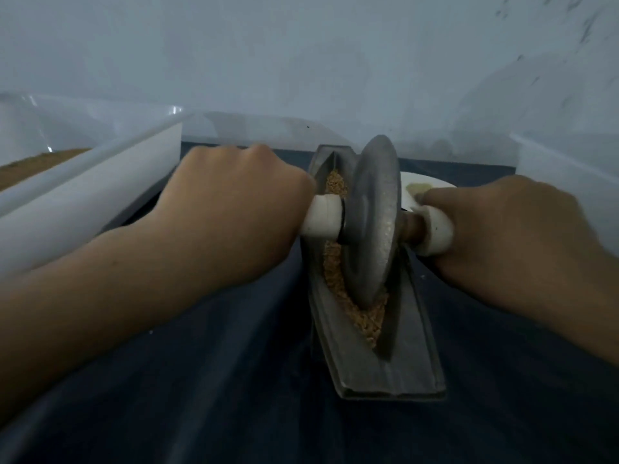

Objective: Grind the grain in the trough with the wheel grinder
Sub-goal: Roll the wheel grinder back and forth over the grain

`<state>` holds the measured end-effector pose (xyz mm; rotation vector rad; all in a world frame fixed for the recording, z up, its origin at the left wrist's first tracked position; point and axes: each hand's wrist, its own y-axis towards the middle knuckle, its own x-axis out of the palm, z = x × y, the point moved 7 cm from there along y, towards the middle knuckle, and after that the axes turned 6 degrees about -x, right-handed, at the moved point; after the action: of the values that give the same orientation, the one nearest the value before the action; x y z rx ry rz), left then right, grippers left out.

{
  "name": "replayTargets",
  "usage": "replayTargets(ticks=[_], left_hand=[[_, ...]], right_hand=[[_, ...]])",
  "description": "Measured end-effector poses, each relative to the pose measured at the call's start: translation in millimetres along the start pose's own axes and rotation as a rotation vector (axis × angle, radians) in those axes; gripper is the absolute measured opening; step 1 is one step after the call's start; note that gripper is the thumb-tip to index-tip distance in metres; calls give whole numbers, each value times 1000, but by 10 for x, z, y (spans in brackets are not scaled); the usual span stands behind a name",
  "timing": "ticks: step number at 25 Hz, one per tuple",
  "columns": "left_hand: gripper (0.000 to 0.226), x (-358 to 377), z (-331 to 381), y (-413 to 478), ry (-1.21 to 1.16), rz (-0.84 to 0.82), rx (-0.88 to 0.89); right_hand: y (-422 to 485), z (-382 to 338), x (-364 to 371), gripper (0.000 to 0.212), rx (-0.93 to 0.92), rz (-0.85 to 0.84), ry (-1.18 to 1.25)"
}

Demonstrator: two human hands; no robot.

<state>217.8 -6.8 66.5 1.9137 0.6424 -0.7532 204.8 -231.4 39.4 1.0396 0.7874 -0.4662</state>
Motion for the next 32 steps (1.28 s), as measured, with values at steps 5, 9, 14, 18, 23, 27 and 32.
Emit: replayTargets(ticks=[5,9,14,18,23,27,32], left_hand=[[13,294,-4,598,80,-123,-129],[7,365,-92,476,-37,-204,-97],[16,249,-154,12,-42,-46,-65],[17,367,-107,602,26,-208,-216],[6,162,-32,182,39,-74,-45],[16,172,-111,-33,-37,-77,-64],[17,454,-114,546,-52,-291,-244]], right_hand=[[632,75,261,20,277,-214,18],[595,63,177,20,113,-257,-70],[335,-64,-104,23,-51,54,-179],[747,132,320,24,249,-288,33],[285,64,141,16,76,-86,-49],[207,85,109,21,-9,-35,-105],[815,70,241,19,220,-296,-23]])
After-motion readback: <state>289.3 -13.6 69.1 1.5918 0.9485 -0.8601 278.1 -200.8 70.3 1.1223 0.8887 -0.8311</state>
